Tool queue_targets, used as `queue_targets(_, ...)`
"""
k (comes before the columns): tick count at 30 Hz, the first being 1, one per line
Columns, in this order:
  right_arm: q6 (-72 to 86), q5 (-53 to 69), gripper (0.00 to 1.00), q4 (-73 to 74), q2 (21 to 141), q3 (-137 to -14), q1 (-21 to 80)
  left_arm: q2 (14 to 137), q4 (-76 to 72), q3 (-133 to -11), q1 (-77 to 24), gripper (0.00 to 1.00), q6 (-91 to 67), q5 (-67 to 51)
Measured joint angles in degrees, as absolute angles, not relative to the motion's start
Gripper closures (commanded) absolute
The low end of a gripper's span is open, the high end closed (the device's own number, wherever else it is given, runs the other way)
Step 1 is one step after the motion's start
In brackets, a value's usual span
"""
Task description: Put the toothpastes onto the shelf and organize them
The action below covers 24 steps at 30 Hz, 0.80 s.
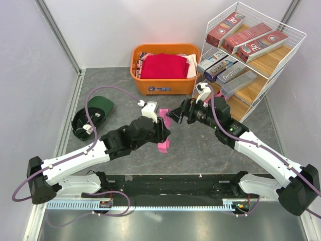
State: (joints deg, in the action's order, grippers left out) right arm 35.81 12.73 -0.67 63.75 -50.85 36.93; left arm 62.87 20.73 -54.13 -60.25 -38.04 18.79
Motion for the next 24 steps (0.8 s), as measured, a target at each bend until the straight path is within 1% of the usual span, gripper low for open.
queue_targets(6, 36.8, 16.7, 0.02, -3.4, 65.1, -50.9, 37.3, 63.3, 19.3, -55.2, -60.2, 0.78, -37.1, 17.6)
queue_targets(8, 37.1, 17.6, 0.16, -4.0, 66.0, -50.9, 37.5, 63.5, 19.0, -55.7, -60.2, 0.78, -36.8, 17.4)
queue_targets(10, 37.4, 18.5, 0.2, -4.4, 67.3, -50.9, 37.7, 63.9, 18.4, -56.4, -60.2, 0.78, -36.3, 16.8)
queue_targets(12, 37.8, 19.3, 0.29, -4.3, 68.2, -50.9, 37.9, 64.2, 17.4, -56.8, -60.2, 0.77, -35.8, 16.0)
queue_targets(13, 37.8, 19.5, 0.38, -4.3, 68.3, -50.9, 37.9, 64.3, 17.1, -56.8, -60.2, 0.76, -35.5, 15.7)
queue_targets(15, 38.0, 19.6, 0.44, -4.6, 68.3, -50.9, 38.0, 64.4, 16.7, -56.9, -60.2, 0.72, -35.0, 15.1)
queue_targets(16, 38.1, 19.5, 0.48, -4.8, 68.2, -50.9, 38.0, 64.5, 16.6, -56.9, -60.2, 0.68, -34.8, 14.9)
queue_targets(17, 38.2, 19.5, 0.5, -5.2, 67.9, -50.9, 38.2, 64.6, 16.4, -56.9, -60.2, 0.49, -34.5, 14.7)
queue_targets(19, 38.2, 19.0, 0.52, -5.4, 67.3, -50.9, 38.3, 64.6, 16.1, -56.9, -60.2, 0.35, -34.2, 14.5)
queue_targets(20, 38.3, 18.2, 0.52, -5.3, 66.6, -50.9, 38.4, 64.6, 15.8, -56.9, -60.2, 0.24, -34.1, 14.5)
queue_targets(22, 38.0, 16.4, 0.54, -5.2, 65.4, -50.9, 38.3, 64.2, 15.5, -56.8, -60.2, 0.17, -33.6, 14.5)
queue_targets(23, 38.1, 15.6, 0.55, -5.1, 64.7, -50.9, 38.3, 64.0, 15.4, -56.8, -60.2, 0.11, -33.6, 14.5)
queue_targets(24, 38.1, 14.4, 0.55, -5.1, 63.8, -50.9, 38.3, 63.4, 15.0, -56.8, -60.2, 0.09, -33.6, 14.5)
